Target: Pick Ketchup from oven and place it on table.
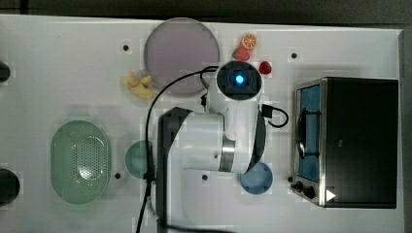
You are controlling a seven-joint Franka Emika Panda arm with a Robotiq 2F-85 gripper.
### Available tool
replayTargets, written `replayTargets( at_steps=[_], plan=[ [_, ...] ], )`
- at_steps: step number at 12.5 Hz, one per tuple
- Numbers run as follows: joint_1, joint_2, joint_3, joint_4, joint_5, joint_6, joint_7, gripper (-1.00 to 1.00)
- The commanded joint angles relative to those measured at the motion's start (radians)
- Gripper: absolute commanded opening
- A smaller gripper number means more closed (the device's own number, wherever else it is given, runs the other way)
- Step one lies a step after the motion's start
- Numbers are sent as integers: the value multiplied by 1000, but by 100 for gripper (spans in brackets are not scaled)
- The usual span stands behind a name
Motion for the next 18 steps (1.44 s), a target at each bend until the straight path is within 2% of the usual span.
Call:
replayTargets(
  at_steps=[1,5,7,8,10,13,16,18],
  plan=[
    [7,125,15,-80,2,211,3,21],
    [7,251,16,-83,4,363,4,24],
    [8,267,19,-93,4,376,6,61],
    [8,265,19,-95,5,381,13,99],
    [8,164,19,-48,5,370,66,100],
    [8,53,17,29,4,259,71,100],
    [7,-69,13,233,2,-22,71,100],
    [6,-77,8,361,-1,-149,71,100]
  ],
)
